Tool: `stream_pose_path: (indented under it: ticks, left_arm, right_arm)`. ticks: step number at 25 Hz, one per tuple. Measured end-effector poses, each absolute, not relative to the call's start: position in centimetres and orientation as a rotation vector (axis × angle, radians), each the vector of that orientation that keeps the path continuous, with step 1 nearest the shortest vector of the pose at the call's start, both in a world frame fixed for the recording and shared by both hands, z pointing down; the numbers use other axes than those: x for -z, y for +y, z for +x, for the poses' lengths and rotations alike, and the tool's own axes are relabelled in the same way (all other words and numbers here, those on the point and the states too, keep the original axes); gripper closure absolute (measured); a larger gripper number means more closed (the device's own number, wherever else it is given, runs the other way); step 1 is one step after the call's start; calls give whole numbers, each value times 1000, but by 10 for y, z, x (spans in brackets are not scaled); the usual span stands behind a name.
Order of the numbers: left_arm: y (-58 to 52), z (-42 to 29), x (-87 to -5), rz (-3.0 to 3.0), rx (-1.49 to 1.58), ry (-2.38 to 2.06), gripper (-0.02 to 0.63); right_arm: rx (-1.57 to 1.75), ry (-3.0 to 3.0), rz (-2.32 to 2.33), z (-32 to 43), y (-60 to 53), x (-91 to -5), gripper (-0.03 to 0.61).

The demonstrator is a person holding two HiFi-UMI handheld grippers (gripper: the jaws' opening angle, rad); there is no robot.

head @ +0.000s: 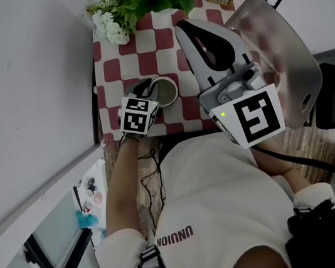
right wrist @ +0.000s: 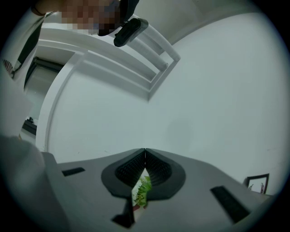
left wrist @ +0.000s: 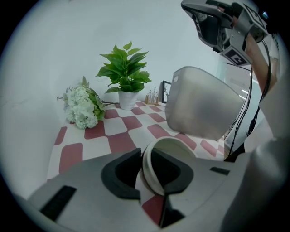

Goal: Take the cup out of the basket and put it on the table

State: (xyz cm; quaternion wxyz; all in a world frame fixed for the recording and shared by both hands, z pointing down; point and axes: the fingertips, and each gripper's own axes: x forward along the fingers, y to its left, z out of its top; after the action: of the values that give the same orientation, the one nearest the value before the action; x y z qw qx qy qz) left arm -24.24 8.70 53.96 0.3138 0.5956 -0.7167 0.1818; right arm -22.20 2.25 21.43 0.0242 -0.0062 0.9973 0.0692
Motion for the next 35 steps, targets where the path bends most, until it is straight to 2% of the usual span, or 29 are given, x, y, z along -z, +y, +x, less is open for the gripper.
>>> stream_pose_path:
  ticks: [20, 24, 35]
  left_arm:
    - [77, -252, -508, 1639, -529, -2030, 538]
    - [80, -258, -486, 1640, -505, -2144, 600]
    - [89, -267, -417, 1658, -369, -2409, 604]
  right_arm:
    - [-201, 3080, -16, -220, 22, -215, 560]
    - [-167, 3066, -11, -222, 25, -212, 560]
    - [-180, 3078, 30, -223, 32, -217, 560]
